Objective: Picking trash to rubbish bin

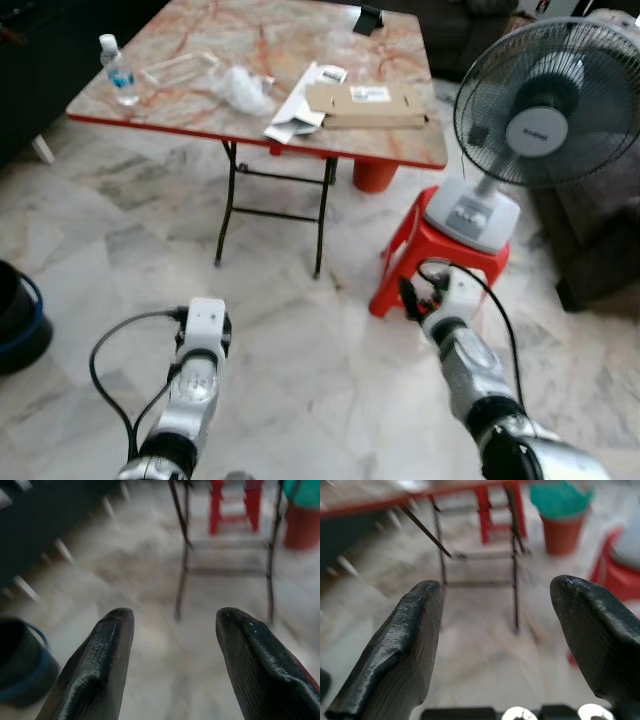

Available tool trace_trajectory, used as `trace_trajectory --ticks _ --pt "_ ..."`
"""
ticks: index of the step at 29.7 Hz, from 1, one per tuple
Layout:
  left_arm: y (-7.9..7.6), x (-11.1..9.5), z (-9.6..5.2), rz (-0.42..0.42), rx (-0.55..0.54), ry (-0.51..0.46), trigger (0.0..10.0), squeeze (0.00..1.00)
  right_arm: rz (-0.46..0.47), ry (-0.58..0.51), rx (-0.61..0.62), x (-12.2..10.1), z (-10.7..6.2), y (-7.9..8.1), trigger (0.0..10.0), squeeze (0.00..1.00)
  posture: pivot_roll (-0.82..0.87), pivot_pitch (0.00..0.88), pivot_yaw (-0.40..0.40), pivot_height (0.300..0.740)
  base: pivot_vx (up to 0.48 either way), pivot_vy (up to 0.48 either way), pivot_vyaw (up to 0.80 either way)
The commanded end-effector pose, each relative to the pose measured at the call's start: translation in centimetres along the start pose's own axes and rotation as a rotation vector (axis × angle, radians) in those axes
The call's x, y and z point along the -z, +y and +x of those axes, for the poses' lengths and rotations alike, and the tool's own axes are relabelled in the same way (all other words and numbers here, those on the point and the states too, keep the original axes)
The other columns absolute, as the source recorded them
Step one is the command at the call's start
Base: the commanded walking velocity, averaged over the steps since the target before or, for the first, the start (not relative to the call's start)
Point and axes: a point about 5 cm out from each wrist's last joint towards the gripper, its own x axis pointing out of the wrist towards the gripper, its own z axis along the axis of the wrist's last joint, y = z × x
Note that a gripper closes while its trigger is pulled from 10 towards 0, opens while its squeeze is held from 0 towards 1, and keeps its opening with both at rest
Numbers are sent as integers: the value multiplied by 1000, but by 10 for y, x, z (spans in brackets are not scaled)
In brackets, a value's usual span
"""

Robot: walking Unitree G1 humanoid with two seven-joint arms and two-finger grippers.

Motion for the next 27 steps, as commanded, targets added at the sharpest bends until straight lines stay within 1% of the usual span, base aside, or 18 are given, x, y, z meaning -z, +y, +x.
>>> trace_trajectory --ticks 1,2,3,4,7,8,11,14,17,20,22,24,25,27 --pt "-11 -17 3 59 3 -82 10000 0 2 -65 0 -13 3 0 10000 0 14 157 -80 740 0 0 0" --pt "-14 -23 5 83 34 -104 10000 0 3 -91 -19 -19 6 5 10000 0 13 157 -78 740 0 0 0" --pt "-16 -27 7 88 53 -119 10000 0 -1 -110 -33 -24 8 9 10000 0 13 157 -78 740 0 0 0" --pt "-16 -38 8 64 57 -160 10000 0 3 -146 -50 -33 13 17 10000 0 11 157 -71 740 0 0 0" --pt "-15 -50 8 12 53 -206 10000 0 21 -168 -67 -39 17 25 10000 0 9 156 -71 740 0 0 0" --pt "-15 -58 8 -6 39 -236 10000 0 15 -178 -93 -42 18 32 10000 0 8 156 -67 740 0 0 0" --pt "-14 -72 9 14 6 -295 10000 0 3 -202 -139 -46 20 46 10000 0 15 155 -69 740 190 0 0" --pt "-14 -76 9 20 -2 -305 10000 0 -8 -216 -149 -48 19 49 10000 0 15 155 -69 740 319 0 0" --pt "-15 -81 9 21 12 -305 10000 0 24 -218 -150 -48 20 54 10000 0 15 155 -68 740 404 0 663" --pt "-13 -82 8 22 10 -306 10000 0 50 -216 -153 -48 21 58 10000 0 15 155 -63 740 404 0 0" --pt "-12 -83 8 22 7 -304 10000 0 38 -204 -159 -47 21 60 10000 0 16 155 -62 740 405 0 0" --pt "-10 -83 7 21 3 -303 10000 0 35 -215 -171 -48 20 63 10000 0 19 153 -60 740 401 0 0" --pt "-9 -83 7 25 1 -300 10000 0 26 -232 -191 -50 20 66 10000 0 19 153 -57 740 401 0 438" --pt "-9 -82 7 24 -1 -296 10000 0 19 -240 -205 -50 19 69 10000 0 23 151 -58 740 401 0 531"
